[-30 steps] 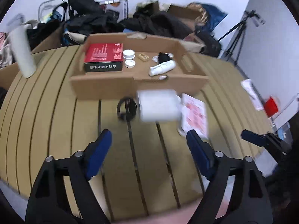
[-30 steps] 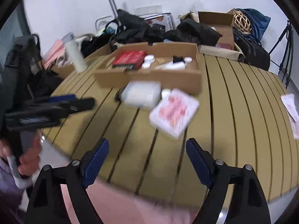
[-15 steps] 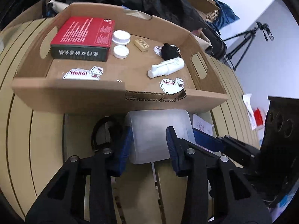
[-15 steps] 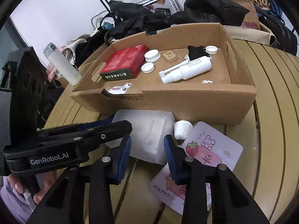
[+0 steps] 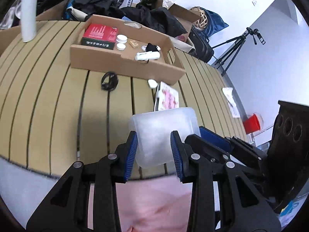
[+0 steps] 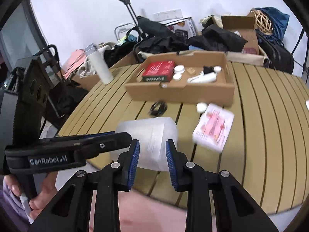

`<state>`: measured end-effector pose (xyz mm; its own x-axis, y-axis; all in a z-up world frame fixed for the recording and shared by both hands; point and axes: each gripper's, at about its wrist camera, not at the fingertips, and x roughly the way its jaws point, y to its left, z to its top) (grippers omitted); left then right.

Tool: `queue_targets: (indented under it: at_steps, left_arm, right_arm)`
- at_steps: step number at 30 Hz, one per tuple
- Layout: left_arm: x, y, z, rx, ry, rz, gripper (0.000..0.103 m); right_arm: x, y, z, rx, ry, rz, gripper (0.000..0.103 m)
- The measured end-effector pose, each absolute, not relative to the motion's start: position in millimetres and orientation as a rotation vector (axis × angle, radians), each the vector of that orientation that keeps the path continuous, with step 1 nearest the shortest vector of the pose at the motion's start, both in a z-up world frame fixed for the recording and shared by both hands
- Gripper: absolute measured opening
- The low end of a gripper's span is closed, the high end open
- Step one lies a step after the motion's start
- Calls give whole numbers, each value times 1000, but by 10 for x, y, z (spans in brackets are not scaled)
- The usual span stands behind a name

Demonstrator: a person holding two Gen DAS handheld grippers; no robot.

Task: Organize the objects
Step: 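Grasp the white plastic container with both tools together, then lower the white container into the tray and open both tools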

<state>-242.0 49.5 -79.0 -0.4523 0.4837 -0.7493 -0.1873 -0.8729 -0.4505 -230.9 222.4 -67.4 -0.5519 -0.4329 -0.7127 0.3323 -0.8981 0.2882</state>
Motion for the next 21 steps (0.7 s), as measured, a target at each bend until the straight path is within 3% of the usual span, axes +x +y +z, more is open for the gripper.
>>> queue_targets:
  at_steps: [7, 14, 17, 21]
  left_arm:
    - [-2653, 432, -371, -1261, -403, 2397, 31]
    - [-3826, 250, 314, -1191, -440, 2417, 30]
    - [-4249, 184, 300, -1207, -410, 2437, 30]
    - [-4735, 76, -114, -1332, -447, 2440, 30]
  right_arm:
    - [-2318, 2158, -413, 1086, -123, -2463, 31]
    - [-3338, 2078, 339, 942, -98, -2485, 31]
    - [-3714, 1918, 433, 942, -63, -2489, 31]
    - [-4283, 1730, 96, 1047, -117, -2438, 31]
